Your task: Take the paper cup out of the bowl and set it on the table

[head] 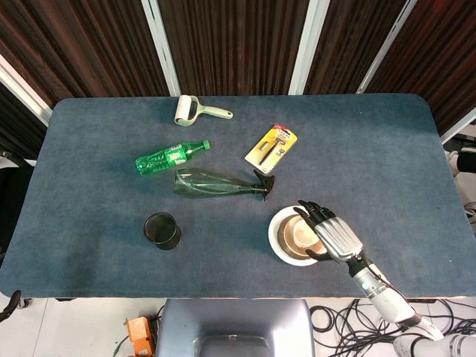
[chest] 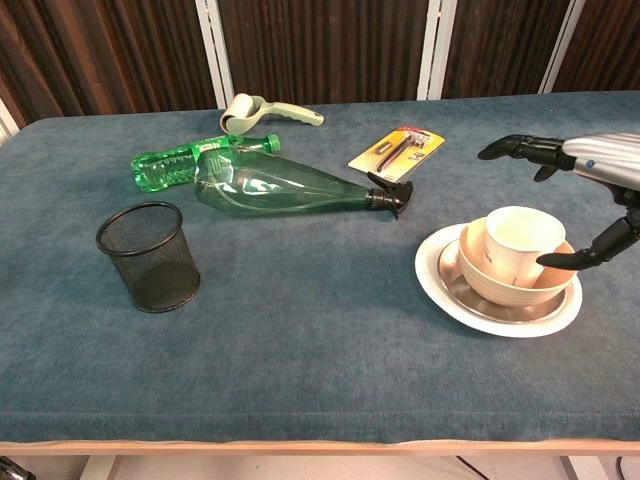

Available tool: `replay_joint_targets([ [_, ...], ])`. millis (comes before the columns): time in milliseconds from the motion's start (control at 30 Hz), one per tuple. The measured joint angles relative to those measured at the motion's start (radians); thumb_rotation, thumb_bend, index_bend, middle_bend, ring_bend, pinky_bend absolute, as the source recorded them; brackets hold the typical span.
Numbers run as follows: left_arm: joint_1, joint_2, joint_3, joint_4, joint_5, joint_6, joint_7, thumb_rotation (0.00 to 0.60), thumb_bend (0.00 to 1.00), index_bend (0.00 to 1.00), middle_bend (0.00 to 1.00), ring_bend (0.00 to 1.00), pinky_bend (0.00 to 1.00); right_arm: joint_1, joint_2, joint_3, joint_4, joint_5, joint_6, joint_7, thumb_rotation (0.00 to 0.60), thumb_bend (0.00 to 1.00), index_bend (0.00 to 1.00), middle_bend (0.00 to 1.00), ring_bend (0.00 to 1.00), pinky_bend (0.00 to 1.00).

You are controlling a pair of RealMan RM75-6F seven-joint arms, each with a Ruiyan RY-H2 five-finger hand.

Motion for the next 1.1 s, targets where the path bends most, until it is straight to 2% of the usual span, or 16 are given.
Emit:
replay_joint_targets([
  [400,0.012,0.000,-0.030,0.002,-0.031,-0.014,-0.015,0.600,0.33,0.05,0.19,0.18,0.36,0.005,-0.028,0.011,0.060,0.039,-0.042,-0.003,0.600,0.16,0.14,0.08,0.07,0.20],
  [833,0.007,0.002,-0.058,-0.021,-0.070,-0.063,0.023,0.600,0.33,0.05,0.19,0.18,0.36,0.004,-0.064,0.014,0.107,0.007,-0.026,0.029,0.600,0.16,0.32,0.25,0.27,0.38],
  [1100,0.005,0.002,-0.058,-0.026,-0.061,-0.073,0.042,0.600,0.33,0.05,0.19,0.18,0.36,0.001,-0.073,0.016,0.122,0.005,-0.020,0.034,0.600,0.16,0.39,0.30,0.36,0.49],
])
